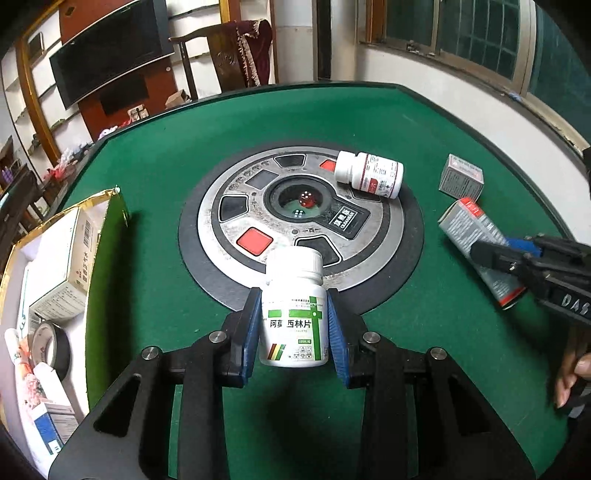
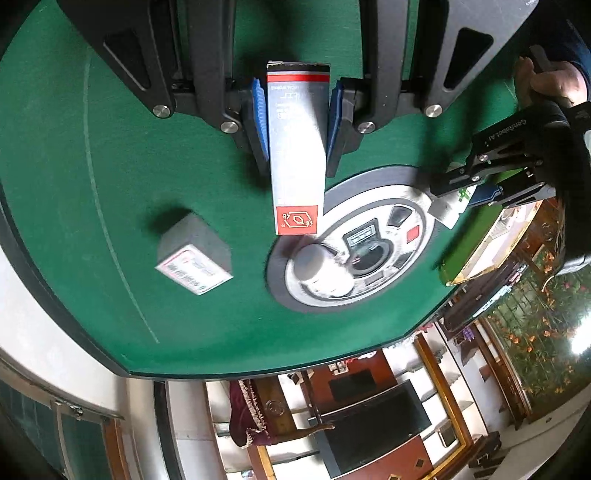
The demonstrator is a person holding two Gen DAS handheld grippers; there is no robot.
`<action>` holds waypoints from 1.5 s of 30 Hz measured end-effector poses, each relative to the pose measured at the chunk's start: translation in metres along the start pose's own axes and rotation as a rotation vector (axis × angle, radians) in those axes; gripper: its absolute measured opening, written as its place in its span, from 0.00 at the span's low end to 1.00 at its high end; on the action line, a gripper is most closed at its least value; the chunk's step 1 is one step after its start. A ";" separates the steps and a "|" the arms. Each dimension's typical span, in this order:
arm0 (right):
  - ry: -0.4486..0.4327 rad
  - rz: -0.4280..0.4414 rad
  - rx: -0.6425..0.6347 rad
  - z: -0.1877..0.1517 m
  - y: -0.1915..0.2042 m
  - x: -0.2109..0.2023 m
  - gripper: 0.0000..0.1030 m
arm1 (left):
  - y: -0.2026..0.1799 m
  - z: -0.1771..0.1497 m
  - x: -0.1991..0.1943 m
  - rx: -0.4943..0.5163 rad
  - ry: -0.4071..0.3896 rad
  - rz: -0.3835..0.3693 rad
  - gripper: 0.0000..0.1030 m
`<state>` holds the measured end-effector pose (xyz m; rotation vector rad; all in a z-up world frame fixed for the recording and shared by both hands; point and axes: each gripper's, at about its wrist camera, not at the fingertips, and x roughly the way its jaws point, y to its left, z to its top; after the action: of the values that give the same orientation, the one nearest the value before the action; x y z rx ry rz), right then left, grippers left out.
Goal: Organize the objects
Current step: 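Carry the pill bottle and red-white box over the white tray with both grippers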
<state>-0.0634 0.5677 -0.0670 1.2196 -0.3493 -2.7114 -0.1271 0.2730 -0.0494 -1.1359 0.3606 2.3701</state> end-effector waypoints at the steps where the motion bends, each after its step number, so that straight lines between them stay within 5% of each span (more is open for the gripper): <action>1: 0.002 0.005 0.000 -0.001 0.003 0.001 0.26 | -0.002 0.001 0.001 0.001 -0.001 -0.008 0.32; 18: -0.013 0.025 0.033 -0.005 0.028 0.004 0.26 | -0.009 0.004 -0.024 0.007 -0.066 -0.027 0.32; 45: -0.040 0.163 0.018 -0.018 0.129 0.011 0.25 | 0.060 -0.010 -0.078 -0.156 -0.181 -0.028 0.32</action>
<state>-0.0520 0.4381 -0.0515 1.0908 -0.4577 -2.6012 -0.1101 0.1938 0.0072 -0.9759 0.0983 2.4875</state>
